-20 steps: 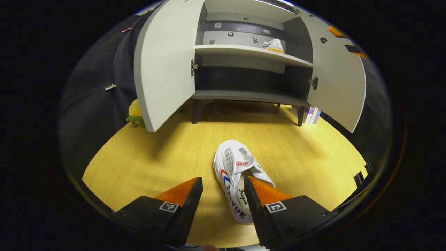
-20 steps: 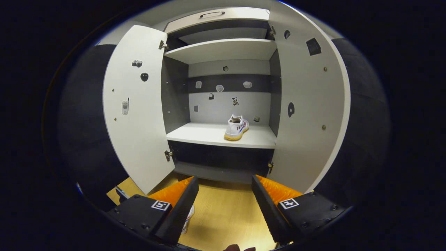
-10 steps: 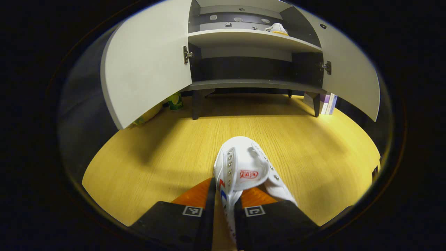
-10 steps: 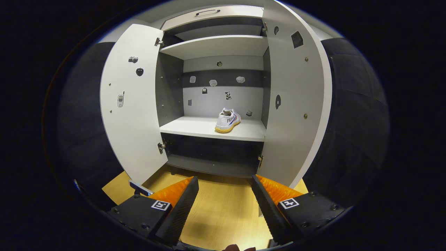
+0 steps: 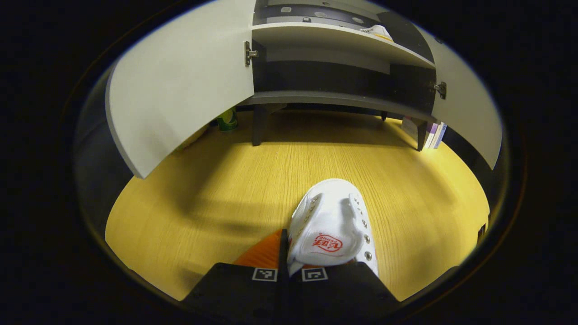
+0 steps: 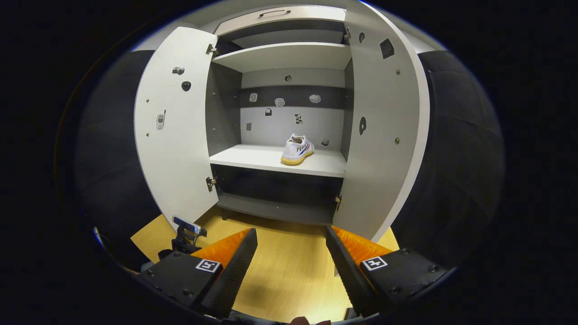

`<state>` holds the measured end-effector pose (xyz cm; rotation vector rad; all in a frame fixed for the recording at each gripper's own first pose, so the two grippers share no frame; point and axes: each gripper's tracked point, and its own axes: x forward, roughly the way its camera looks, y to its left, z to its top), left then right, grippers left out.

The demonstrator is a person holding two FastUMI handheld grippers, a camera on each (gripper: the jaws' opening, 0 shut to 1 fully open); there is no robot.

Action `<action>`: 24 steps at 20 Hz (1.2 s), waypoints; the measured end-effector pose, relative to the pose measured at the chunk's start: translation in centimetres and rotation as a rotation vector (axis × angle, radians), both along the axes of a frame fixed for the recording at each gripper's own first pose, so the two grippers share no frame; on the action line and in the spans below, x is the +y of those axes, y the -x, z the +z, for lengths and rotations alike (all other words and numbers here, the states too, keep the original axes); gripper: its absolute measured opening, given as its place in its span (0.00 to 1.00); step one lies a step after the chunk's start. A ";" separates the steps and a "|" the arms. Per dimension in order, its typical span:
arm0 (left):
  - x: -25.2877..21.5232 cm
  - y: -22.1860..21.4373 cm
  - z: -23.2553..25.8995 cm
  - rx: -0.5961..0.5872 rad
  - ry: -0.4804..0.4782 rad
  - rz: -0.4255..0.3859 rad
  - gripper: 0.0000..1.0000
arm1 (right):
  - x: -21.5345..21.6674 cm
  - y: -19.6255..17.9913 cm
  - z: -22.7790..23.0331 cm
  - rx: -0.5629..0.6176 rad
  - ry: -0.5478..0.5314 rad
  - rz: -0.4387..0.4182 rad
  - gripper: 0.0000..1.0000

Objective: Grab one shoe with the right hand and put it into the shoe cabinet, grab the other shoe with the left hand and put it into the shoe cabinet; then close the right door with the right hand and the left door with the left hand.

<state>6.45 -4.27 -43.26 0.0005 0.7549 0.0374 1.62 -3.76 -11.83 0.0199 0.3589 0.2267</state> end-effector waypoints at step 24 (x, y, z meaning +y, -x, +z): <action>-5.2 -18.8 37.6 -0.349 0.126 0.074 0.05 | -5.1 5.1 -3.6 0.043 -0.113 -0.112 0.97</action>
